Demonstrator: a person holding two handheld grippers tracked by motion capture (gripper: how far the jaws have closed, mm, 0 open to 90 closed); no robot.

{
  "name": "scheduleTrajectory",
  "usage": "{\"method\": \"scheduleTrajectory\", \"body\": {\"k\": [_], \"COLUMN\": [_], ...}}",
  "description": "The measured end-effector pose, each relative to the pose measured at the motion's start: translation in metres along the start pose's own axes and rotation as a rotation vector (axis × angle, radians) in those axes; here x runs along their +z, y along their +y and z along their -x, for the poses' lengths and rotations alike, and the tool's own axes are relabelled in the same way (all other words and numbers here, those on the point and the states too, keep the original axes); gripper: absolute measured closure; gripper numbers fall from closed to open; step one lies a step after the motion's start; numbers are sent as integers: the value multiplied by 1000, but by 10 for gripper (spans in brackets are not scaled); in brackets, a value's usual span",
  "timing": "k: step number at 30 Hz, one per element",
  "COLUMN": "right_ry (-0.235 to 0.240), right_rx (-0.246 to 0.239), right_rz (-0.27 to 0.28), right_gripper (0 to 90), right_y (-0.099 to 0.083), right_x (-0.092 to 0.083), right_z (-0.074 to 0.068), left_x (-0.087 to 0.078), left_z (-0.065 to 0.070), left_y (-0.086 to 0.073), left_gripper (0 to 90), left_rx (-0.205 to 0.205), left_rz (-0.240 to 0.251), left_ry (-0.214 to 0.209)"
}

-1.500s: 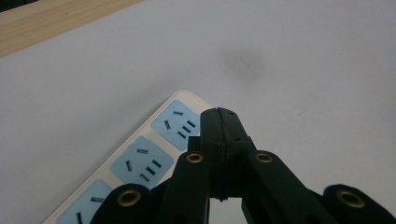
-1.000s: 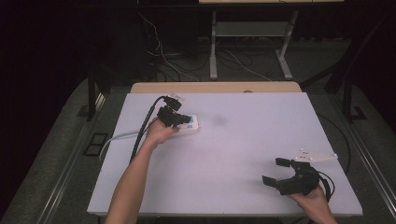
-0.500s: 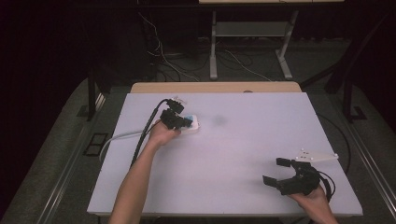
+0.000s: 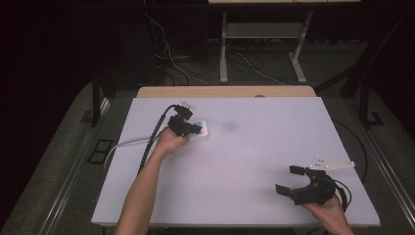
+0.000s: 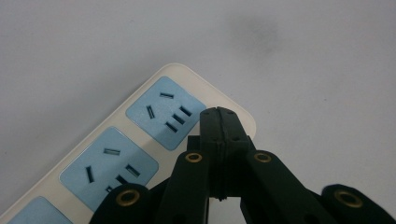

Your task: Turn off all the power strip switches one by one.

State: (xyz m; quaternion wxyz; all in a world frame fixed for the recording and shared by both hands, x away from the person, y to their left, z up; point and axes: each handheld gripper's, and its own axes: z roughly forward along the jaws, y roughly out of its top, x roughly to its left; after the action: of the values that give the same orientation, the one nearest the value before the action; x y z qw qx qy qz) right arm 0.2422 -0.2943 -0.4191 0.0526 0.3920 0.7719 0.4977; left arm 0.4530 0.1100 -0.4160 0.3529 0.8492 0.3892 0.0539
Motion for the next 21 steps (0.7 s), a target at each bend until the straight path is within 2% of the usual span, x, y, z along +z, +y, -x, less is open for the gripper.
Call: {"method": "scheduleTrajectory", "body": {"k": [6, 9, 21], "right_ry": [1, 0, -2], "right_rx": [3, 1, 2], "right_rz": [0, 1, 3], "right_gripper": [6, 7, 7], "right_y": [0, 0, 0], "right_x": [0, -1, -1], "right_z": [1, 0, 0], "left_x": [1, 0, 0], "left_z": [-1, -2, 0], "left_y": [0, 0, -1], "left_gripper": [896, 897, 895], "left_rx": [-7, -19, -15], "left_rz": [-16, -14, -1], "left_ry": [-3, -8, 4]}}
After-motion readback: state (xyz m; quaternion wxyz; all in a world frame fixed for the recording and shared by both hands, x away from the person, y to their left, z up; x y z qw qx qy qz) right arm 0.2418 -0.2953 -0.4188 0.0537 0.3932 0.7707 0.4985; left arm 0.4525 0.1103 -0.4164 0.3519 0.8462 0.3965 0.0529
